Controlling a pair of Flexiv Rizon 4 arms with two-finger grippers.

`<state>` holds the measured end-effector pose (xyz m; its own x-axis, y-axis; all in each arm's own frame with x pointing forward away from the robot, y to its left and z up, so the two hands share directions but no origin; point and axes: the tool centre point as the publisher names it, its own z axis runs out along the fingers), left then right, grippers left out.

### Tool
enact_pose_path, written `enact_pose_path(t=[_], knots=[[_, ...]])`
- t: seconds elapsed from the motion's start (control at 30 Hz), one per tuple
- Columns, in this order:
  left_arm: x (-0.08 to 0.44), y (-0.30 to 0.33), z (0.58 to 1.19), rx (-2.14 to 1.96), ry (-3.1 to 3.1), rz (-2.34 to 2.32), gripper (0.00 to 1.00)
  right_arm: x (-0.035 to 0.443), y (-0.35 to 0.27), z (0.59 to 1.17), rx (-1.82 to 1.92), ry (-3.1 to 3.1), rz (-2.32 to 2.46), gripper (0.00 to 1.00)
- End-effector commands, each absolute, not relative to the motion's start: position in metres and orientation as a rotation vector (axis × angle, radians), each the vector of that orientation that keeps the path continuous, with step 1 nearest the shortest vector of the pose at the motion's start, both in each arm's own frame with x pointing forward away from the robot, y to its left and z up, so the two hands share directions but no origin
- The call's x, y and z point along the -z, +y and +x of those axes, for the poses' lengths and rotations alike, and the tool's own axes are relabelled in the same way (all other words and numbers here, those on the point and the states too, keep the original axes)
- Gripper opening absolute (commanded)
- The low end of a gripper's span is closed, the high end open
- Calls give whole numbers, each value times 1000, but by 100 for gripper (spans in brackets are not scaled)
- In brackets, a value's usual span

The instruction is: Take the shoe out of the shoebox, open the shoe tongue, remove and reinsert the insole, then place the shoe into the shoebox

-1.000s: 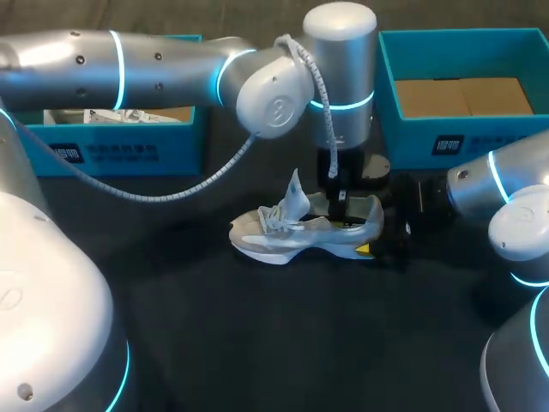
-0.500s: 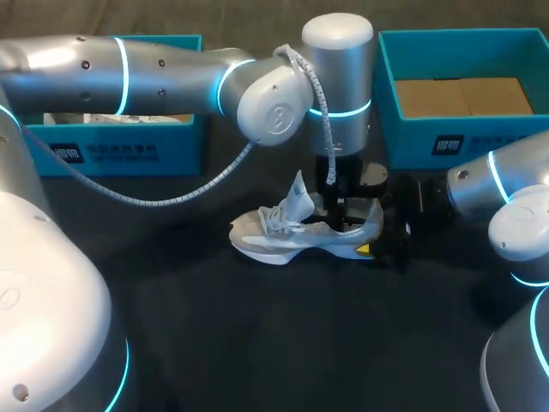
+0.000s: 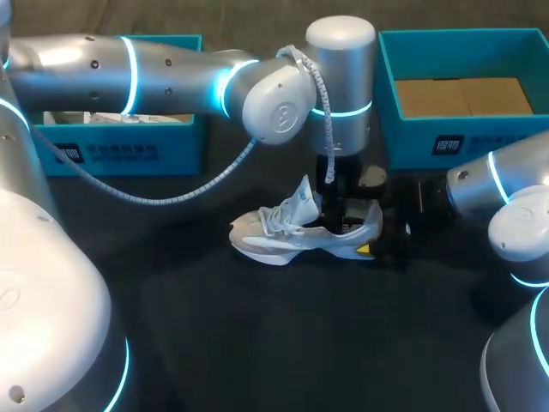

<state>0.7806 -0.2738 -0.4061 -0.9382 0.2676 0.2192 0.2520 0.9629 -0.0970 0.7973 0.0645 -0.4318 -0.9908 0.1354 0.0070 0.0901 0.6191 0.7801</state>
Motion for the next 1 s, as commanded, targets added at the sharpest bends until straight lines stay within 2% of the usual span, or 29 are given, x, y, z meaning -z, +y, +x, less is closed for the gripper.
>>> enact_pose_path(t=[0.03, 0.33, 0.47, 0.63, 0.67, 1.0], knots=[[432, -278, 778, -87, -2914, -404, 49, 437, 68, 796, -1330, 2781, 196, 0], [452, -281, 783, -80, -3010, -434, 40, 437, 68, 796, -1330, 2781, 196, 0], [459, -283, 785, -56, -3036, -441, 23, 437, 68, 796, -1330, 2781, 196, 0], [465, -282, 790, -21, -3052, -428, 8, 437, 68, 796, -1330, 2781, 196, 0], [464, -281, 791, -13, -3059, -422, 1, 437, 68, 796, -1330, 2781, 196, 0], [428, -266, 801, -39, -3123, -363, 0, 437, 68, 796, -1330, 2781, 196, 0]])
